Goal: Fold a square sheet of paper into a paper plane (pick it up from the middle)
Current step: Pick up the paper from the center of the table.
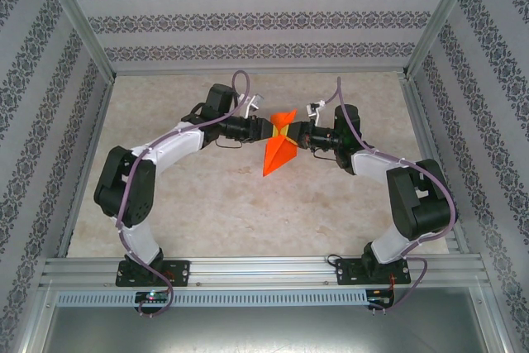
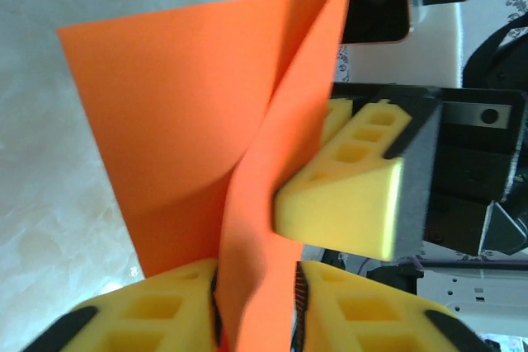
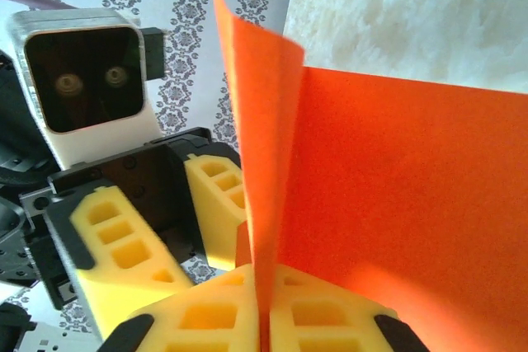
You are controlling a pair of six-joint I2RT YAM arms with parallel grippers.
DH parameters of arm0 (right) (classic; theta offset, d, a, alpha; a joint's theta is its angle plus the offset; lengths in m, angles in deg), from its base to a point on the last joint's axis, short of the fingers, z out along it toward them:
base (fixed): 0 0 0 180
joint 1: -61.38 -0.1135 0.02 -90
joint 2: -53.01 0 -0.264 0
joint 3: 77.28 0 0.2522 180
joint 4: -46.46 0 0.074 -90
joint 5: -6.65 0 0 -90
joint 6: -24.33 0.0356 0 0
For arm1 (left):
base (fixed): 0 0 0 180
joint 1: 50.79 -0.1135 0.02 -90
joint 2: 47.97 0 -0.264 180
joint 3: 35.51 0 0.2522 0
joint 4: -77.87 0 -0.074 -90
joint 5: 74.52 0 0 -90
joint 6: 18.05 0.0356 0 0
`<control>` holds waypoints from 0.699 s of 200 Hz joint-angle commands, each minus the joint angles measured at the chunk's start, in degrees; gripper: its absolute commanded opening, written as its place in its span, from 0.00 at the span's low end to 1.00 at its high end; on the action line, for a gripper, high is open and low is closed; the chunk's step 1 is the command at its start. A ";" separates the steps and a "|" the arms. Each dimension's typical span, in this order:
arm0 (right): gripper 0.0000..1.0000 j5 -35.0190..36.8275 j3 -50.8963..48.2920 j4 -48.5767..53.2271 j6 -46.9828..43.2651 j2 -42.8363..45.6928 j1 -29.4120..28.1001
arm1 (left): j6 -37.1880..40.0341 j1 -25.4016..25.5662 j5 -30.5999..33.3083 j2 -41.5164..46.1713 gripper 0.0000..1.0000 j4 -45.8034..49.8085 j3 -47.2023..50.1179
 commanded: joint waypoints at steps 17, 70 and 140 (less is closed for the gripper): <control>0.04 -1.45 1.44 -1.27 -0.67 0.88 0.28 | 6.50 -0.89 7.41 5.29 0.49 10.27 -1.67; 0.01 -1.95 3.81 -1.36 0.01 0.62 0.25 | -1.73 -0.98 8.43 11.04 0.63 4.67 6.10; 0.00 -2.21 5.27 -2.21 1.58 0.93 -0.26 | -15.23 -0.26 2.02 10.68 0.67 -14.24 13.98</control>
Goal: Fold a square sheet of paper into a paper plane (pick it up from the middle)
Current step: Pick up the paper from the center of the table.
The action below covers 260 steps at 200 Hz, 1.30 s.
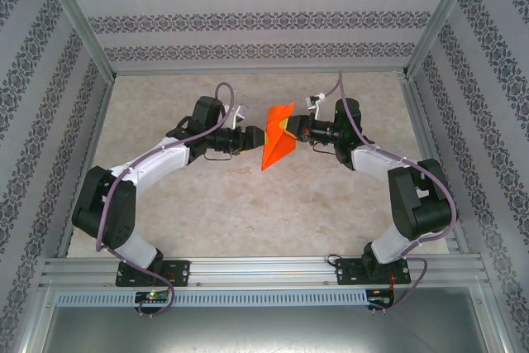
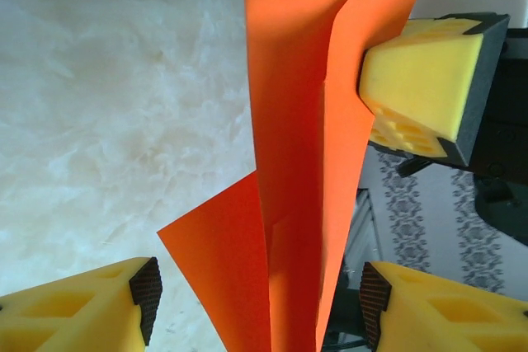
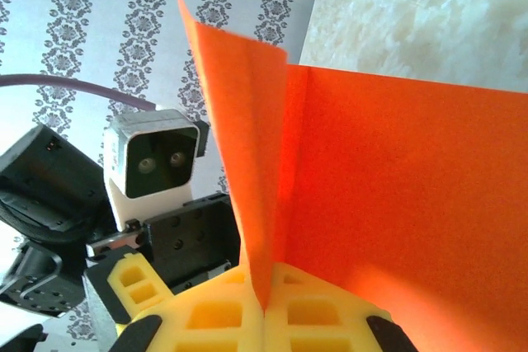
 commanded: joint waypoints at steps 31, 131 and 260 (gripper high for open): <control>0.00 -1.12 2.13 -2.81 1.41 1.08 -0.44 | -10.39 0.27 -5.14 -1.56 0.67 -16.79 1.82; 0.00 -0.64 2.13 -3.23 2.23 1.52 -1.10 | -10.34 1.05 -7.69 -5.02 0.62 -16.50 -0.19; 0.04 0.15 1.60 -2.04 0.83 0.51 -1.18 | -5.04 0.89 -7.98 -4.54 0.21 -9.98 -2.84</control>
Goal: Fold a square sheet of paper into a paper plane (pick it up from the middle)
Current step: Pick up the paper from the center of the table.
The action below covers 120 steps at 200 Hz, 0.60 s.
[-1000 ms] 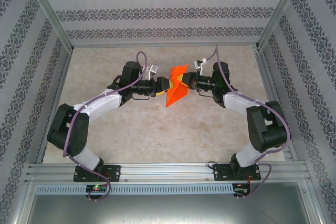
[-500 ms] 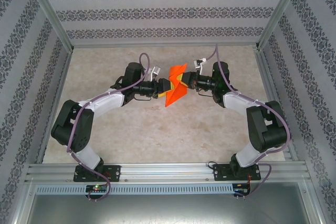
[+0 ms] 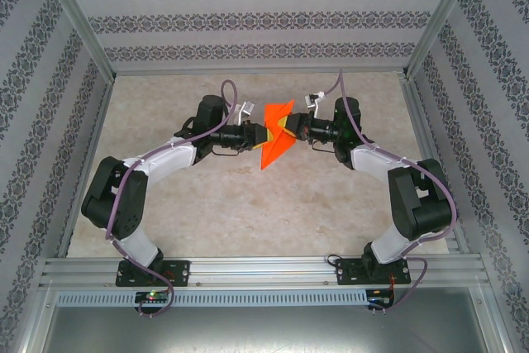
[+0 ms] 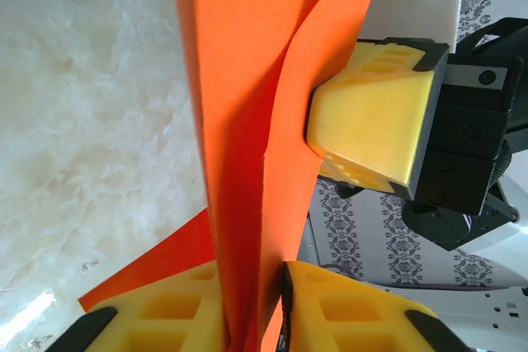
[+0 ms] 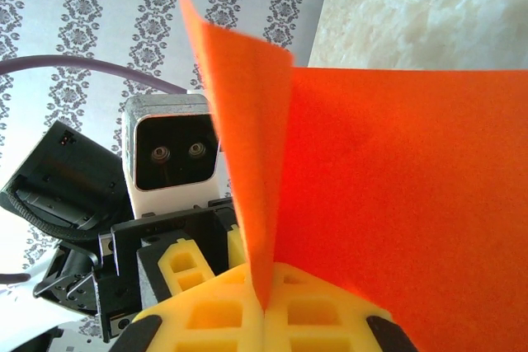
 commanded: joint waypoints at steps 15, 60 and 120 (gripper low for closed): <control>0.07 0.20 0.97 -0.87 -1.35 0.51 -0.73 | 3.56 0.31 -0.75 0.30 0.18 3.38 -2.31; 0.20 0.85 0.98 1.42 -3.05 0.80 -0.55 | 6.25 0.21 -0.04 0.29 0.11 7.57 -3.77; 0.43 3.38 0.36 8.03 -8.24 3.06 1.13 | 18.42 -0.01 8.96 2.13 0.08 25.65 -8.41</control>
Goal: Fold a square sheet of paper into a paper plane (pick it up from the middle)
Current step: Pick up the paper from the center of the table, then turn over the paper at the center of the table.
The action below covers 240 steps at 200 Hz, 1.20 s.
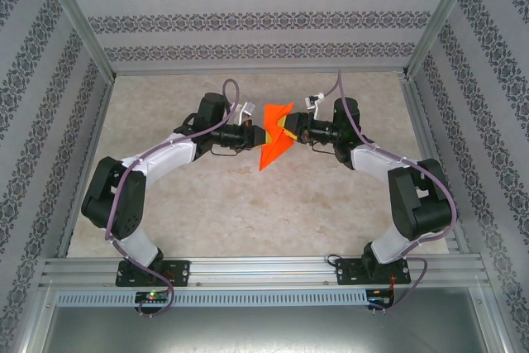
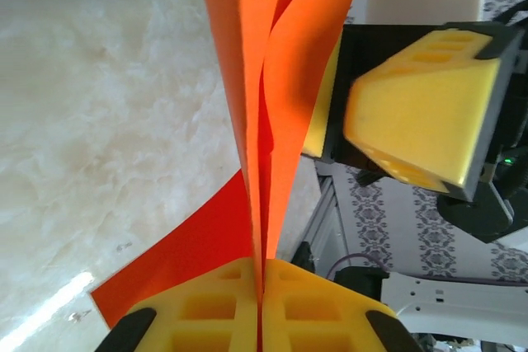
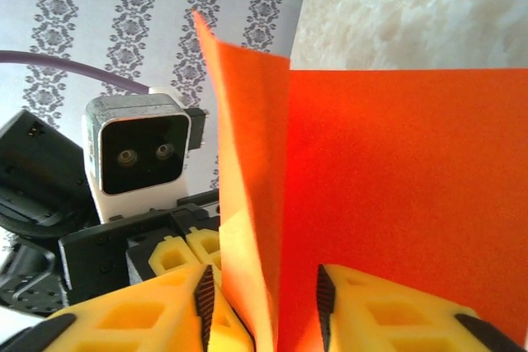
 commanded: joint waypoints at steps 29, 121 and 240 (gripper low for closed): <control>0.47 4.46 0.47 11.14 -9.90 5.58 2.10 | 20.44 0.68 24.38 3.69 0.08 30.29 -9.13; 0.54 6.18 0.55 17.96 -13.44 8.05 5.15 | 29.54 13.21 78.36 -3.55 0.06 51.00 -17.25; 0.55 4.80 -0.40 20.92 -15.30 10.36 9.09 | 32.44 29.24 83.27 -22.46 0.23 48.32 -21.59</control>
